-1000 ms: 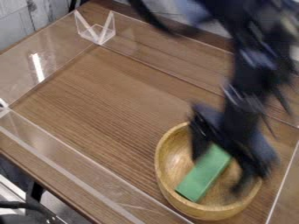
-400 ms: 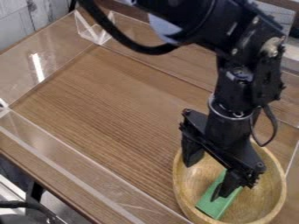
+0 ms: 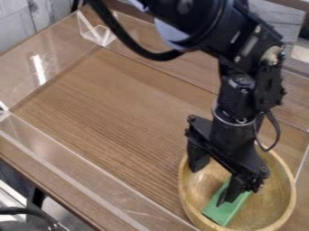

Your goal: Remove the green block from inside the brown bowl and put it on the table

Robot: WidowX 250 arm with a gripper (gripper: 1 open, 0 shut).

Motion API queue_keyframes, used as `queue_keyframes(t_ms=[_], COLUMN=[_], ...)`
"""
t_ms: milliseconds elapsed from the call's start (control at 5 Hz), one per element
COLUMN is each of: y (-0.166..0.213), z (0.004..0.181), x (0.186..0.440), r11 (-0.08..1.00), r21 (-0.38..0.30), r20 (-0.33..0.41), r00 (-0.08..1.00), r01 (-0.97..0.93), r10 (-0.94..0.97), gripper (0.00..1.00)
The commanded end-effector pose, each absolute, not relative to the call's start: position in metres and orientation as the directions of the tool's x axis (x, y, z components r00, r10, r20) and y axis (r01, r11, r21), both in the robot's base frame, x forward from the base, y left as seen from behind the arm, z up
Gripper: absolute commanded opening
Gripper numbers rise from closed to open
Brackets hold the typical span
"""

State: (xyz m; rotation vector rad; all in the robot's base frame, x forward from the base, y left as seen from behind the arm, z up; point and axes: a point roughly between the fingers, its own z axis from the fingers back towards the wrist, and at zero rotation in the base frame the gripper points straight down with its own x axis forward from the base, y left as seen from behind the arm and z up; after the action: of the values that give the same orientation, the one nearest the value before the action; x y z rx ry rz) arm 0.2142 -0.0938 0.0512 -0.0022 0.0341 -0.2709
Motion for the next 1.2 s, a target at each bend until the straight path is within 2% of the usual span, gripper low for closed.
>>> queue_keyframes(t_ms=[0, 200, 400, 600, 1000], y=[-0.093, -0.092, -0.091, -0.09, -0.087], z=[0.053, 0.048, 0.043, 0.044, 0.053], x=[0.224, 0.225, 0.227, 0.225, 0.214], r11=[0.966, 0.967, 0.968, 0.969, 0.976], r21=[-0.016, -0.019, -0.023, -0.03, -0.062], r20=[0.007, 0.007, 0.007, -0.004, -0.081], r00=[0.966, 0.967, 0.968, 0.97, 0.974], r01=[0.259, 0.255, 0.251, 0.244, 0.207], r10=[-0.259, -0.255, -0.251, -0.244, -0.211], gripper=[1.0, 1.0, 0.0, 0.0, 0.0])
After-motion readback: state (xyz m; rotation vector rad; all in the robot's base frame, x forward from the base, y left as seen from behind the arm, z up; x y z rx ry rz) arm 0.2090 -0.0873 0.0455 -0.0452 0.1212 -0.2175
